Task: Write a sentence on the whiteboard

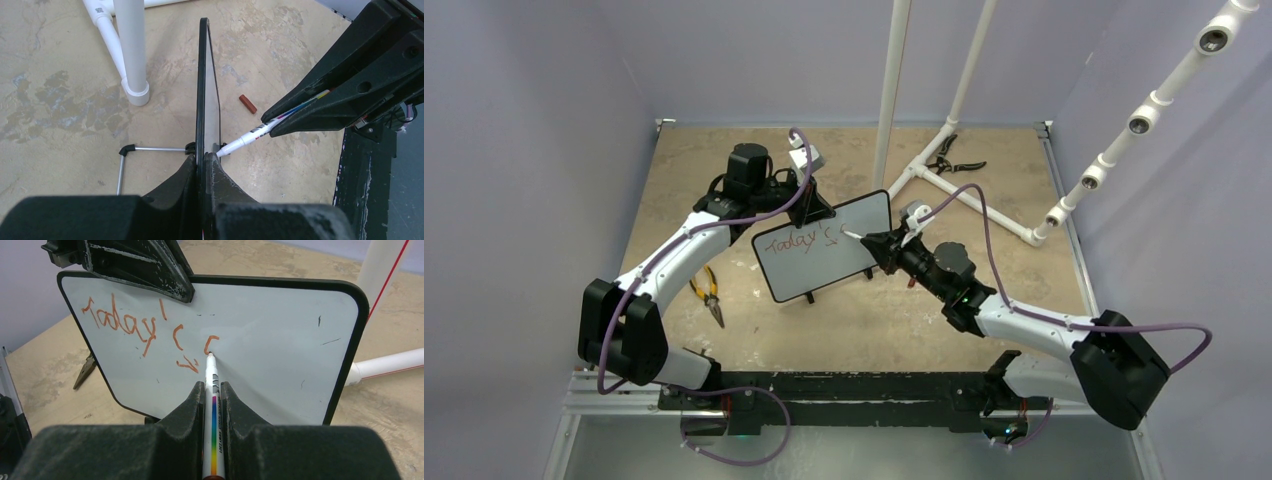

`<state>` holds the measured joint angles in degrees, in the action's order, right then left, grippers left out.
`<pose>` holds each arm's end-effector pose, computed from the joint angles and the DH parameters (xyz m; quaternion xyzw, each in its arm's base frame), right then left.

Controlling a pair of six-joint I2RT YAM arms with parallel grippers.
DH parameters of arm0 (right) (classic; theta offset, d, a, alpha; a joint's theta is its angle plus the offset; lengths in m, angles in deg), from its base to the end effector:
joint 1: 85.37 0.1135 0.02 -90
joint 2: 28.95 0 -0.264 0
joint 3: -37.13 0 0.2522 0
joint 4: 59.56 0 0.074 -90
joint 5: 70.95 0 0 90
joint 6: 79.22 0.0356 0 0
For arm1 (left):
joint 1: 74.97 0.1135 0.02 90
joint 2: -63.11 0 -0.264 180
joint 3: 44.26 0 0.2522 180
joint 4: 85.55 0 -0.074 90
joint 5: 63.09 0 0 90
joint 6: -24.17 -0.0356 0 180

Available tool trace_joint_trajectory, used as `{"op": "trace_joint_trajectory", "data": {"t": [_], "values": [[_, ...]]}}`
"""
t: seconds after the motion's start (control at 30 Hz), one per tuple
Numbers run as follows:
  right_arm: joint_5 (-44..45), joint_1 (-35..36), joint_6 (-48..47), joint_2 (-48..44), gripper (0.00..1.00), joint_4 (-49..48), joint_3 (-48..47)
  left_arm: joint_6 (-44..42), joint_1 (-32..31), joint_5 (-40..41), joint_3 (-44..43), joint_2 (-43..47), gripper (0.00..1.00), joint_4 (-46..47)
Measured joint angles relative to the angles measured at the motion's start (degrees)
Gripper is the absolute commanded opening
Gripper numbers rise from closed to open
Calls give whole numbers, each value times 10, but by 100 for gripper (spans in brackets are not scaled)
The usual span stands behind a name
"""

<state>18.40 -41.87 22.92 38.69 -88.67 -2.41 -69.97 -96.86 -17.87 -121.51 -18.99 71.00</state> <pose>0.1822 0.1735 0.2408 -0.1933 0.6737 0.3364 0.6290 0.2898 -0.1435 0.3066 0.3691 0.7294 -0.3962 0.4180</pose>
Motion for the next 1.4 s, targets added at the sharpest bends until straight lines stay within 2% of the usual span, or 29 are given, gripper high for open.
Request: {"op": "trace_joint_trajectory", "data": {"t": [0.37, 1.4], "values": [[28, 0, -2, -19, 0, 0, 0, 0, 0, 0, 0, 0, 0, 0], [25, 0, 7, -13, 0, 0, 1, 0, 0, 0, 0, 0, 0, 0]]}}
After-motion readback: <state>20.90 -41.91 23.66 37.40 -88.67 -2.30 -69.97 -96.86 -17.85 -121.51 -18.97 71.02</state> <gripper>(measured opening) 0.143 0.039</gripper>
